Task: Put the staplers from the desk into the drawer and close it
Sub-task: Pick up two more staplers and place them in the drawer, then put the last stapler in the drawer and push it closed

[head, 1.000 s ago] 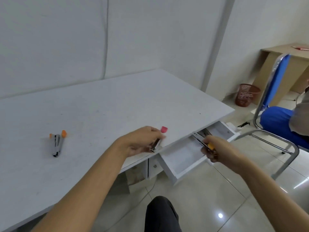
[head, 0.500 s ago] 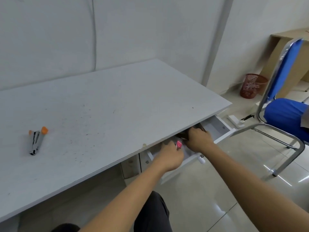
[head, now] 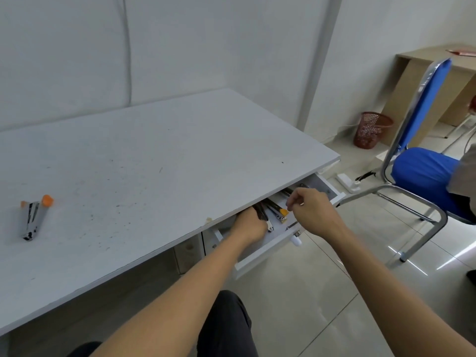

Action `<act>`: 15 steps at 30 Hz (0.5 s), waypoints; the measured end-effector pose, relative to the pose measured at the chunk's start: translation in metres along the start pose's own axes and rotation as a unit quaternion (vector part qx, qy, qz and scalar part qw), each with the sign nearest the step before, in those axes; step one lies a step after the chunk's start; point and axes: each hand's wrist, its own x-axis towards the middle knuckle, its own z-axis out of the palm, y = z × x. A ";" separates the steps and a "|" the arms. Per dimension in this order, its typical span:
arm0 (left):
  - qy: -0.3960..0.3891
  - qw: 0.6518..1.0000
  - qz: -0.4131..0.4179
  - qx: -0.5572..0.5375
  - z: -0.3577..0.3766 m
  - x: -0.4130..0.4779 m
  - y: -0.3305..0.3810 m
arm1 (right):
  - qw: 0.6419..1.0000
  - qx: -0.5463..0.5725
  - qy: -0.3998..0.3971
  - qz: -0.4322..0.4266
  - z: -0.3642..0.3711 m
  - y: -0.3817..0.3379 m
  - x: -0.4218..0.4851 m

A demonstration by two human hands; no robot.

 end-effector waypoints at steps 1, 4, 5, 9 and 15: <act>-0.015 0.999 0.024 0.030 -0.002 -0.007 -0.001 | 1.000 0.021 0.002 -0.004 -0.002 -0.007 -0.003; -0.009 0.991 0.103 0.086 -0.016 -0.036 -0.008 | 0.996 0.092 -0.004 -0.023 -0.001 -0.040 -0.011; -0.003 0.989 0.118 0.087 -0.024 -0.047 -0.011 | 0.993 0.115 -0.009 -0.034 0.002 -0.053 -0.013; 0.050 0.991 0.114 0.057 -0.068 -0.089 -0.032 | 0.981 0.165 -0.044 -0.089 0.023 -0.112 -0.026; 0.227 0.971 0.074 -0.002 -0.152 -0.132 -0.102 | 0.942 0.257 -0.186 -0.108 0.080 -0.196 -0.052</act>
